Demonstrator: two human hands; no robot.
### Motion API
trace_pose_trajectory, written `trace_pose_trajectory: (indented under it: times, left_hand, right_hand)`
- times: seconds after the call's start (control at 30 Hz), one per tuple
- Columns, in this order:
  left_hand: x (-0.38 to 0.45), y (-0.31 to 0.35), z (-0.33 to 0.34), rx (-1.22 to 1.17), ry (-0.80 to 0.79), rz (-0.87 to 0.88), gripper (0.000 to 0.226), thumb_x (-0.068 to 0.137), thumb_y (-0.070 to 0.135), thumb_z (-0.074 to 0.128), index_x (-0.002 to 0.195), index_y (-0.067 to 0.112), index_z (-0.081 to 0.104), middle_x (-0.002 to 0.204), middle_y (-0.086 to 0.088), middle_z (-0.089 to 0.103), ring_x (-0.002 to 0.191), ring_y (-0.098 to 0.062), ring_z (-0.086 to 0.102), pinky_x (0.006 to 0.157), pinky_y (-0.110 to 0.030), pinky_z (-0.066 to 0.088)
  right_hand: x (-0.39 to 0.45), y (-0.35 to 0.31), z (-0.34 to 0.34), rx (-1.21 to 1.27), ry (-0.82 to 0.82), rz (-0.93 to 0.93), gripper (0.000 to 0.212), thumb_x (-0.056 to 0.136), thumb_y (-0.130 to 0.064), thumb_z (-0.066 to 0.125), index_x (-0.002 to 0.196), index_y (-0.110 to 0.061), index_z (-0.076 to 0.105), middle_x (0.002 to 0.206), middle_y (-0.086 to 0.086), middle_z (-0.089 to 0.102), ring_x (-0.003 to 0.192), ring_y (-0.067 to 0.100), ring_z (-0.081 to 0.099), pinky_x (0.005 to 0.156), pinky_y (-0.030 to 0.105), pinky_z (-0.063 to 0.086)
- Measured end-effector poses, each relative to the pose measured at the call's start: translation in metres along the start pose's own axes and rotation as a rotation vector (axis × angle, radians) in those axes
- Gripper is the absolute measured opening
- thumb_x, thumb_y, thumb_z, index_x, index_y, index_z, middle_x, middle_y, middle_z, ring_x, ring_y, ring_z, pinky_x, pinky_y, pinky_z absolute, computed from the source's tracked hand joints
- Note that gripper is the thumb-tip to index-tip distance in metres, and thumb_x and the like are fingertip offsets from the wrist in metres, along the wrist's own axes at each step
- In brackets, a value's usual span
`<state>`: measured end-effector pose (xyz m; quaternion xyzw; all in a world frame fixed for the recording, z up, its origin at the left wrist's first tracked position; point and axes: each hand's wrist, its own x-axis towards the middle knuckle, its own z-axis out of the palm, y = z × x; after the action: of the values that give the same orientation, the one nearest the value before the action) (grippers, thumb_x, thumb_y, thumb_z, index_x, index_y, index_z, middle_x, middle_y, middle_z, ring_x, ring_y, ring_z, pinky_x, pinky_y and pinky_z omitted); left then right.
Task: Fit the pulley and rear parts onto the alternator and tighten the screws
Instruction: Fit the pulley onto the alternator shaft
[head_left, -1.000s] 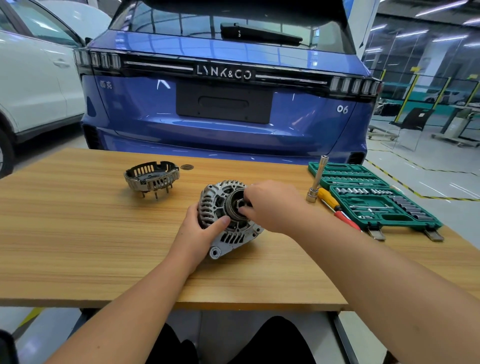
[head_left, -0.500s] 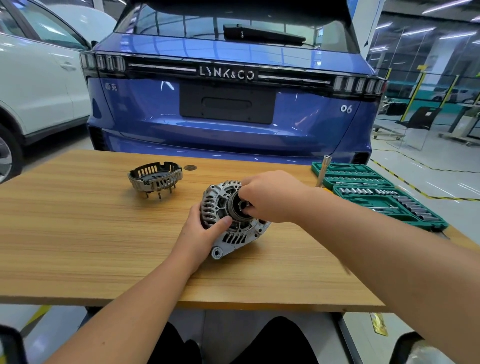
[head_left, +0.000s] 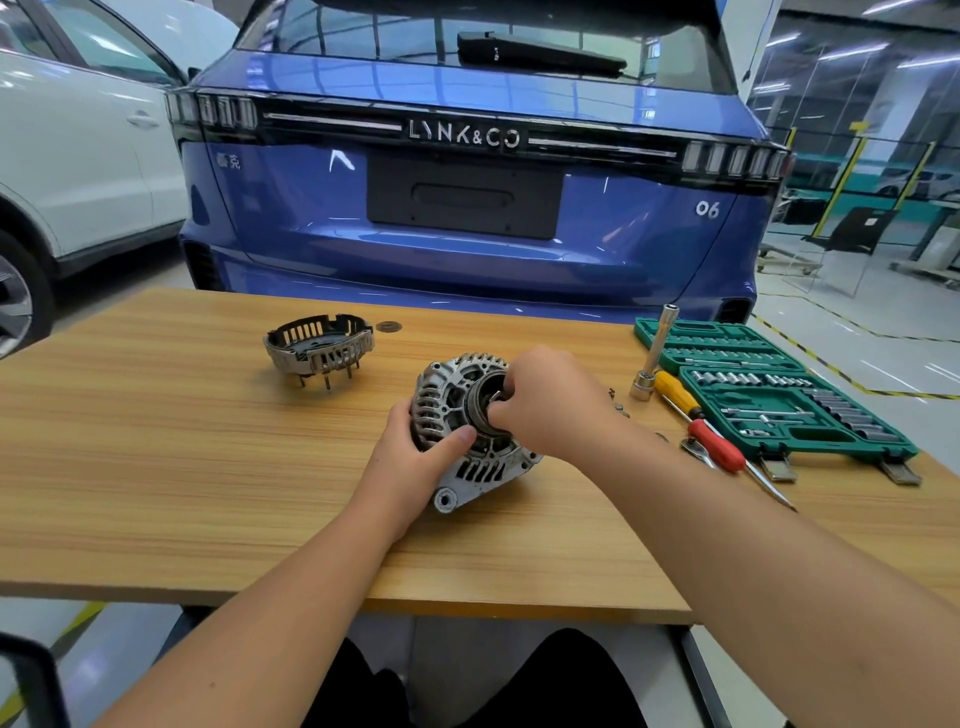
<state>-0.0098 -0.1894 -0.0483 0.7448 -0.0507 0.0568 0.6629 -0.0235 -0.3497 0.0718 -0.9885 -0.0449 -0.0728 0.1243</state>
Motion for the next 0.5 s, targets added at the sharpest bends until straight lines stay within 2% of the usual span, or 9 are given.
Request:
trace_pose_trajectory:
  times: [0.23,0.37,0.5]
  left_hand:
    - [-0.0017,0.0014,0.0001,0.013,-0.002,0.011,0.055,0.060,0.071,0.078,0.102,0.068,0.043,0.106,0.024,0.067,0.093,0.007,0.066,0.081,-0.032,0.057]
    - [-0.0046,0.0040,0.0004,0.014,0.000,0.015,0.054,0.060,0.072,0.077,0.102,0.068,0.042,0.107,0.022,0.067,0.093,0.007,0.066,0.077,-0.027,0.056]
    - [-0.0050,0.0061,0.0006,0.017,0.007,0.010,0.055,0.060,0.073,0.077,0.103,0.066,0.043,0.104,0.024,0.068,0.092,0.007,0.067,0.075,-0.025,0.055]
  right_hand:
    - [-0.0031,0.0034,-0.0048,-0.013,-0.023,-0.099,0.023,0.089,-0.029,0.065,0.075,-0.011,0.065,0.057,0.000,0.051,0.050,0.017,0.043,0.045,0.028,0.035]
    - [-0.0046,0.0020,-0.0072,-0.060,-0.035,-0.164,0.019,0.091,-0.027,0.062,0.078,-0.014,0.062,0.063,0.002,0.060,0.051,0.017,0.047,0.046,0.028,0.038]
    - [-0.0093,0.0052,0.0018,-0.043,0.061,-0.050,0.036,0.094,-0.041,0.059,0.070,-0.015,0.062,0.059,0.000,0.059,0.050,0.016,0.053,0.043,0.024,0.038]
